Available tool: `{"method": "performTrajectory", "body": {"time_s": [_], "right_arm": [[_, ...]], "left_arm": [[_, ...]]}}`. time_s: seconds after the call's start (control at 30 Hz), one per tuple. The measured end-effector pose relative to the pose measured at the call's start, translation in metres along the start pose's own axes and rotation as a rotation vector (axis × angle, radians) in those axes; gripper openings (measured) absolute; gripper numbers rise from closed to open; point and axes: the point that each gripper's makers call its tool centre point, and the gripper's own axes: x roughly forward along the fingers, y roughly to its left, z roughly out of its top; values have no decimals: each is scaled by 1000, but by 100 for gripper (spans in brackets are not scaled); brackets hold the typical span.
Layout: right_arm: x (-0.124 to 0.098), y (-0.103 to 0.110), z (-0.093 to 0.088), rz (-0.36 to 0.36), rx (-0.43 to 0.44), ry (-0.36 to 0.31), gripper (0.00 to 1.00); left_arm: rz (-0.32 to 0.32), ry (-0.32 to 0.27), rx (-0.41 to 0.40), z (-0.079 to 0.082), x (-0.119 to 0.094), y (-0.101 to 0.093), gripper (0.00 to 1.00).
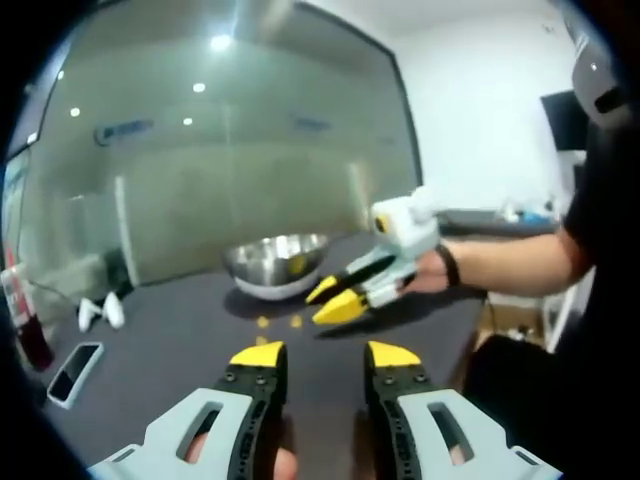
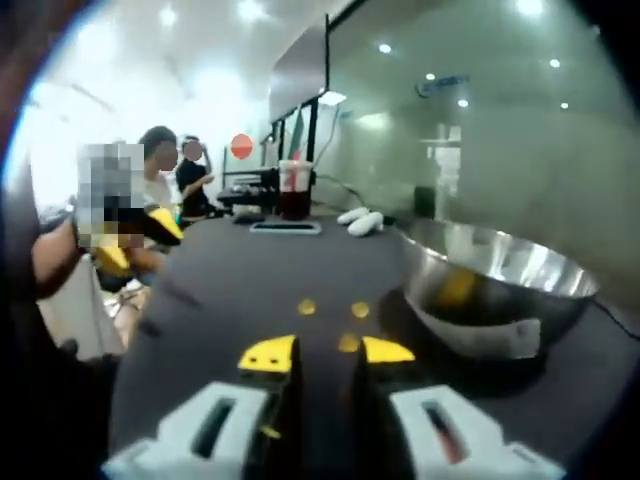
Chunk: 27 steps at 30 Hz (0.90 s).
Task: Pick up the QQ candy scattered on the table and place it into the stainless steel bowl on the table
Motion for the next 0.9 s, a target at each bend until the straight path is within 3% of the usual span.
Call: {"method": "performTrajectory", "body": {"time_s": [0.27,0.5,0.67,0.9], "right_arm": [[23,-13,-14,-61,64,81,22],[28,-11,-12,-56,68,75,10],[27,-11,-12,-54,75,70,9],[19,-8,-4,-73,70,38,9]], "left_arm": [[-1,6,11,-1,1,-1,33],[6,10,3,-5,-1,3,33],[9,13,-9,-8,-2,4,32],[0,-8,-11,3,-3,3,32]]}}
